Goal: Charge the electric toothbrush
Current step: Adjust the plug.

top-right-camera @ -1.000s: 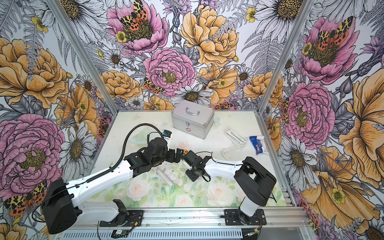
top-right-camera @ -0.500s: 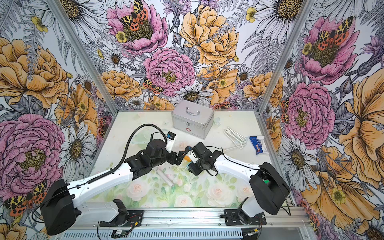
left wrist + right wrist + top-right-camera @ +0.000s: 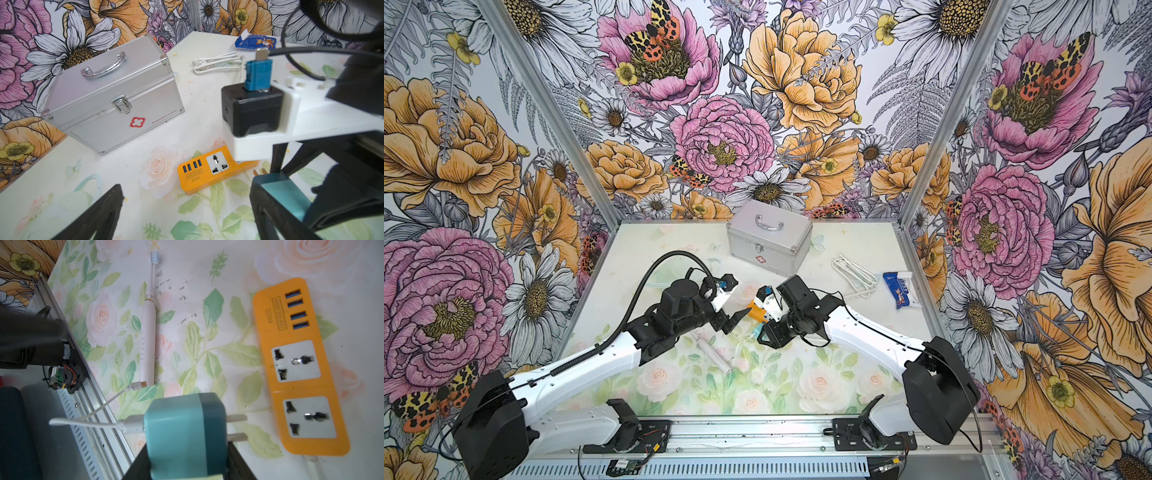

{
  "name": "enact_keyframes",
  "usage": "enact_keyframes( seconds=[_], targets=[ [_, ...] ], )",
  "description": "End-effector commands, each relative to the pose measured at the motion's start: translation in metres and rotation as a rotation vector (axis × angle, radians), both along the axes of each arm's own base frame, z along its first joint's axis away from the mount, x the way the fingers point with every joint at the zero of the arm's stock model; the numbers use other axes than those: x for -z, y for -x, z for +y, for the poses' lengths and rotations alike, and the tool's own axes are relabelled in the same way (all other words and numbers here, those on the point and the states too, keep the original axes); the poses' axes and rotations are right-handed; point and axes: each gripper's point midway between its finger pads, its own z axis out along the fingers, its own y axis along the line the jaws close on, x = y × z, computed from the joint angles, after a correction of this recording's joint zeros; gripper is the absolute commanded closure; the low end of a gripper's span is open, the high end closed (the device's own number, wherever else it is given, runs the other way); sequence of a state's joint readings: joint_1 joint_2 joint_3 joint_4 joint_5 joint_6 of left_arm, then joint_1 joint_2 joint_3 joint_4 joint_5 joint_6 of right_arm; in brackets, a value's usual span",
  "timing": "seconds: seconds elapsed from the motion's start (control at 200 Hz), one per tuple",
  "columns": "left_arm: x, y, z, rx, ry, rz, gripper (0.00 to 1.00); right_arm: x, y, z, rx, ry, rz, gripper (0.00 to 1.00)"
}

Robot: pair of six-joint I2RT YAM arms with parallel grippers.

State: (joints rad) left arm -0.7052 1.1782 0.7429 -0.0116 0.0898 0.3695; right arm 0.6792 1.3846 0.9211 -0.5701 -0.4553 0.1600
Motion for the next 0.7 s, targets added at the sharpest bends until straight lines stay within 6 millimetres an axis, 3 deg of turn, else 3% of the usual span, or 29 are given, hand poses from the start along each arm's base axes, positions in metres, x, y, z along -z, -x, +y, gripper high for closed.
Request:
enact_keyframes(
  seconds=[0.0, 0.225, 0.375, 0.696],
  targets=[
    [-0.010, 0.009, -0.005, 0.180, -0.070, -0.090, 0.05, -0.020, 0.004, 0.004, -0.004, -0.070, 0.000, 0.64],
    [0.022, 0.033, -0.017, 0.477, -0.164, -0.122, 0.09, -0.030, 0.009, 0.005, -0.019, -0.104, -0.002, 0.64],
    [0.041, 0.045, -0.020, 0.577, -0.194, -0.136, 0.12, -0.032, 0.011, 0.007, -0.031, -0.116, 0.002, 0.63],
    [0.045, 0.070, -0.027, 0.671, -0.172, -0.209, 0.23, -0.041, 0.015, 0.012, -0.064, -0.154, 0.009, 0.63]
  ],
)
